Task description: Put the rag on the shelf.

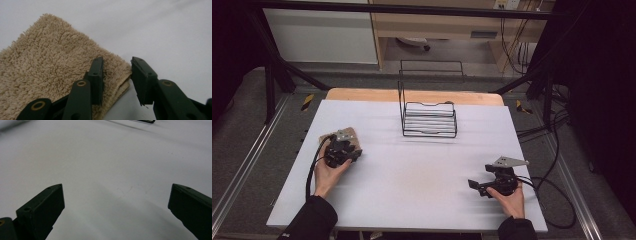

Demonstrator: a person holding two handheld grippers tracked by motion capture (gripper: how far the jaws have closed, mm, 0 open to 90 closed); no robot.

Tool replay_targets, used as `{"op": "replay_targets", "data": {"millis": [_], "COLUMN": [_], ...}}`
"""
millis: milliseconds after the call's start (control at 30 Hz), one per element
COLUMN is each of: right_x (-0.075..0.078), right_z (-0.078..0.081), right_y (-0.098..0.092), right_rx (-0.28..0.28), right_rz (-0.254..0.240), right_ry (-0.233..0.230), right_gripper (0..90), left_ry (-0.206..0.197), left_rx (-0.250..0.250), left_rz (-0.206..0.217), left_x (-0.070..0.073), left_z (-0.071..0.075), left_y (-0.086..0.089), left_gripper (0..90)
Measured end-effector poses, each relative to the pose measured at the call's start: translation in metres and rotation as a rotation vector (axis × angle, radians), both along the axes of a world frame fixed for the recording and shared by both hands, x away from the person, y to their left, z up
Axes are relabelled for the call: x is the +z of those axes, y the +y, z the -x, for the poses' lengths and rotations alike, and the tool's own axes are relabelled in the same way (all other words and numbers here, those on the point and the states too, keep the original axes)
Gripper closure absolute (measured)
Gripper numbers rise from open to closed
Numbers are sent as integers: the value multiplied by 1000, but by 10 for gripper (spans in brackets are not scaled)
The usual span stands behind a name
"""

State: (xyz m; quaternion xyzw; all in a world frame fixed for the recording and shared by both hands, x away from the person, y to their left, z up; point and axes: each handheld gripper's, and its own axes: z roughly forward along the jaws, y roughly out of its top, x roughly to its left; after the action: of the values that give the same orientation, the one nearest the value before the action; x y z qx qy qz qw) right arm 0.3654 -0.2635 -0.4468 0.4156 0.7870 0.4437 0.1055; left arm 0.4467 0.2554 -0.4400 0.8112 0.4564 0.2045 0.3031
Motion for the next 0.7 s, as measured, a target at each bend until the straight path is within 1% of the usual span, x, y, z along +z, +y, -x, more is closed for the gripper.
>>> {"op": "replay_targets", "data": {"millis": [133,167,233,300,333,367,400,433,500,600,700], "right_x": [0,0,0,0,0,0,0,0,0,0,0], "right_z": [0,0,0,0,0,0,0,0,0,0,0], "right_y": [0,0,0,0,0,0,0,0,0,0,0], "right_rx": [-2,-1,-1,-2,-2,-2,-2,-3,-2,-2,-3], "right_rz": [0,0,0,0,0,1,1,1,2,1,2], "right_ry": [0,0,-1,1,1,1,1,0,-1,-1,1], "right_gripper": [11,11,11,11,11,11,11,11,12,12,12], "left_ry": [1,1,0,-2,-2,-2,-1,0,0,-3,-18], "left_rx": [7,9,13,14,15,16,18,20,21,22,15], "left_rz": [-9,-12,-23,-29,-30,-31,-30,-27,-22,-16,-14], "left_x": [0,0,0,0,1,1,1,1,1,2,5], "left_z": [0,0,1,1,1,1,1,1,1,2,4], "left_y": [0,0,-1,-1,-1,-1,0,0,1,2,2], "left_gripper": [659,694,729,759,759,787,787,810,827,840,844]}}
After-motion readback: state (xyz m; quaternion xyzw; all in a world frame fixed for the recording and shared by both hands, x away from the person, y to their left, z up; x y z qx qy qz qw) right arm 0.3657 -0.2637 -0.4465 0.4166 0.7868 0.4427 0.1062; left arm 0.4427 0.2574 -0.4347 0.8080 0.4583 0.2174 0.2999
